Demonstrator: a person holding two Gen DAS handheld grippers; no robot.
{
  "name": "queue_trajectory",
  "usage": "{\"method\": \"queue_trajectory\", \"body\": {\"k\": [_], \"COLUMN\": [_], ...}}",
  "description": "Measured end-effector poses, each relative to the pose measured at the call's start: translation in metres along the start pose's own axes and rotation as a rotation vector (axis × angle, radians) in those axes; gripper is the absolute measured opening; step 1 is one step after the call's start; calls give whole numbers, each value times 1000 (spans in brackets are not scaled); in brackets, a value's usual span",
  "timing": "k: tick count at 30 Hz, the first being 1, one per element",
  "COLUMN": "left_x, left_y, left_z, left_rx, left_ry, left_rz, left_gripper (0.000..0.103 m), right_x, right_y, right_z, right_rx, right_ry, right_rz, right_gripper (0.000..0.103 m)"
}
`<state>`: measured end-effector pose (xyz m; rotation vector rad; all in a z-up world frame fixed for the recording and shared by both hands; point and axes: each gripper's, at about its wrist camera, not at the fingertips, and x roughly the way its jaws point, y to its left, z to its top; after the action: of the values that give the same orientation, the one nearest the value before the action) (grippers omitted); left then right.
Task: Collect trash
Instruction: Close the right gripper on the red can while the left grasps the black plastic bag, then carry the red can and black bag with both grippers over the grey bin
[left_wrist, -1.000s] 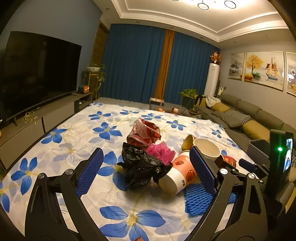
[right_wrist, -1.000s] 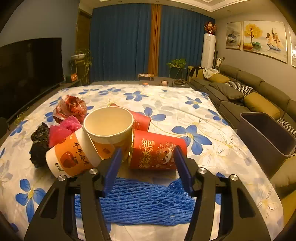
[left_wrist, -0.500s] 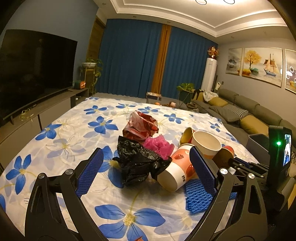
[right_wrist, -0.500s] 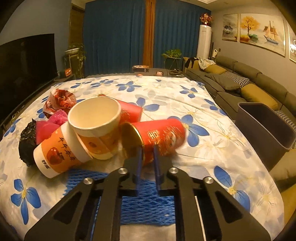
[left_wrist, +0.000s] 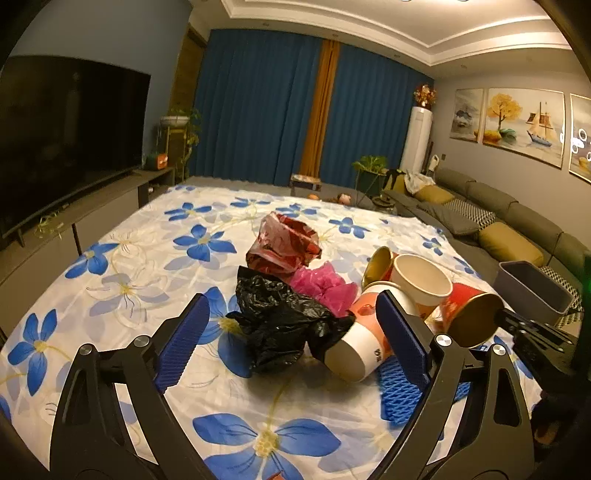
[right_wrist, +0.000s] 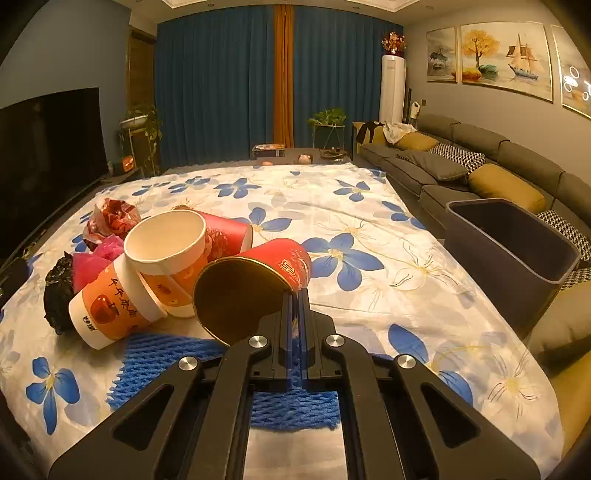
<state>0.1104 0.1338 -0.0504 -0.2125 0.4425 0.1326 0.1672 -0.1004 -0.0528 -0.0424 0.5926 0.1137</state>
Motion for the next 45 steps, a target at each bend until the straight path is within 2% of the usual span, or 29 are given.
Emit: {"method": "queue_trajectory", "body": {"k": [11, 16, 20, 21, 26, 34, 45], "left_x": [37, 44, 43, 42, 32, -7, -33], "left_y": [10, 9, 10, 10, 12, 14, -26], "left_z": [-4, -9, -9, -9, -7, 15, 27], "left_rx": [-29, -21, -22, -23, -32, -49, 25], "left_ry": [170, 218, 213, 209, 170, 62, 5], "left_rz": [-67, -102, -117, -118, -113, -121, -194], "left_gripper": [63, 30, 11, 2, 0, 0, 0], "right_x": [-11, -14, -18, -19, -24, -34, -53], "right_y": [-4, -5, -4, -4, -6, -15, -34], "right_z": [1, 0, -1, -1, 0, 1, 0], "right_rx": [18, 27, 29, 29, 31, 56, 87], "right_ry": [-17, -24, -35, -38, -53, -69, -108], "right_rz": [33, 55, 69, 71, 79, 85, 85], "right_gripper": [4, 4, 4, 4, 4, 4, 4]}}
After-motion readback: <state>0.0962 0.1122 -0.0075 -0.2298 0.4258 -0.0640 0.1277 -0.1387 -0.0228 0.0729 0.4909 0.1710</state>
